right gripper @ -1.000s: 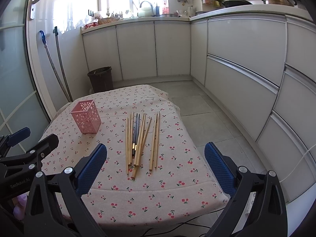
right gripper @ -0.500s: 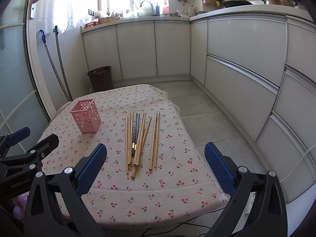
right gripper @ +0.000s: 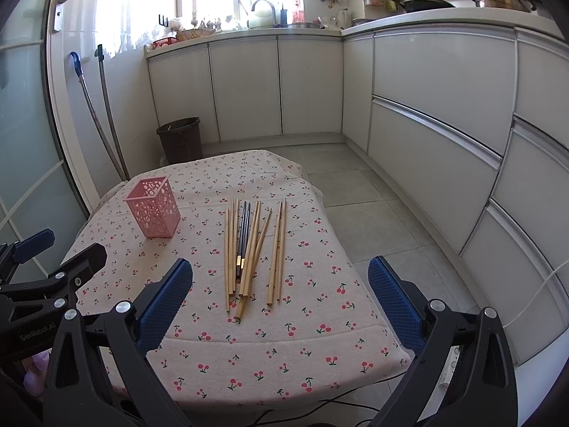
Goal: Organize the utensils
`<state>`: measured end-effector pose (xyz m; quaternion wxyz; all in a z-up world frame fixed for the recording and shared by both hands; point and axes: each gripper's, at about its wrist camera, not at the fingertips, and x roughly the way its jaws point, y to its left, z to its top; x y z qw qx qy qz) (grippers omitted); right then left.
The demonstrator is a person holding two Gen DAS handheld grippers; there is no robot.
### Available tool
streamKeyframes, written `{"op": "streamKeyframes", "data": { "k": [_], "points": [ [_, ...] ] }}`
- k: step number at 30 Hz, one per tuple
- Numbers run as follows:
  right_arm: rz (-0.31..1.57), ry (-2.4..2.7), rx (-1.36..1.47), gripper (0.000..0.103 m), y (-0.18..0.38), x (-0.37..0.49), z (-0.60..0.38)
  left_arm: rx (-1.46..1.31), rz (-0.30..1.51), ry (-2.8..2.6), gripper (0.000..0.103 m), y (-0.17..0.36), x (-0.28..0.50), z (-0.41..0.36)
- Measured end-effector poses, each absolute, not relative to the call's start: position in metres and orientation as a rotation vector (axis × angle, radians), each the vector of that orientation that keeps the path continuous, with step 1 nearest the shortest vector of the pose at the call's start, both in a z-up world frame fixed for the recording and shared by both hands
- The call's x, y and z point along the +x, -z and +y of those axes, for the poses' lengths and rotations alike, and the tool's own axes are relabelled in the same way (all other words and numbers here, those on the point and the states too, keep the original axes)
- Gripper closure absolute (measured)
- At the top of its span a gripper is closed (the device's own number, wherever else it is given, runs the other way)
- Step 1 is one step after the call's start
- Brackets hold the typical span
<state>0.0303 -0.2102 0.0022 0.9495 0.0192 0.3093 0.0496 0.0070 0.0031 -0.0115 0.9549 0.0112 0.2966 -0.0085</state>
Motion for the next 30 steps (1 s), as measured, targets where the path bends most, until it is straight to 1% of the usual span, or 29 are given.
{"op": "streamKeyframes", "data": {
  "k": [3,6,12,15,19,23,26,28,30],
  "points": [
    [0.629,-0.098,0.053,0.007,-0.004,0.031,-0.213,-0.008,0.640,0.021,0.007,0.015,0.011,0.007],
    [0.645,-0.119,0.132,0.007,-0.011,0.035,-0.225,-0.067,0.724,0.034,0.007,0.021,0.026,0.017],
    [0.628,-0.189,0.358,0.007,-0.056,0.061,-0.268,-0.001,0.893,0.066,0.007,0.029,0.064,0.006],
    [0.575,-0.231,0.475,0.007,-0.081,0.078,-0.288,0.007,0.890,0.080,0.007,0.018,0.085,-0.003],
    [0.527,-0.321,0.656,0.007,-0.100,0.107,-0.312,-0.085,0.861,0.116,0.007,0.002,0.114,-0.008],
    [0.545,-0.398,0.792,0.007,-0.096,0.143,-0.319,-0.086,0.866,0.126,0.007,0.004,0.157,-0.020],
    [0.562,-0.368,0.748,0.007,-0.085,0.159,-0.310,-0.087,1.001,0.090,0.007,0.027,0.203,-0.028],
    [0.633,-0.345,0.686,0.007,-0.071,0.169,-0.304,-0.125,1.074,0.069,0.007,0.043,0.228,-0.029],
    [0.720,-0.295,0.660,0.007,-0.057,0.182,-0.303,-0.169,1.160,0.044,0.011,0.061,0.252,-0.030]
  ]
}}
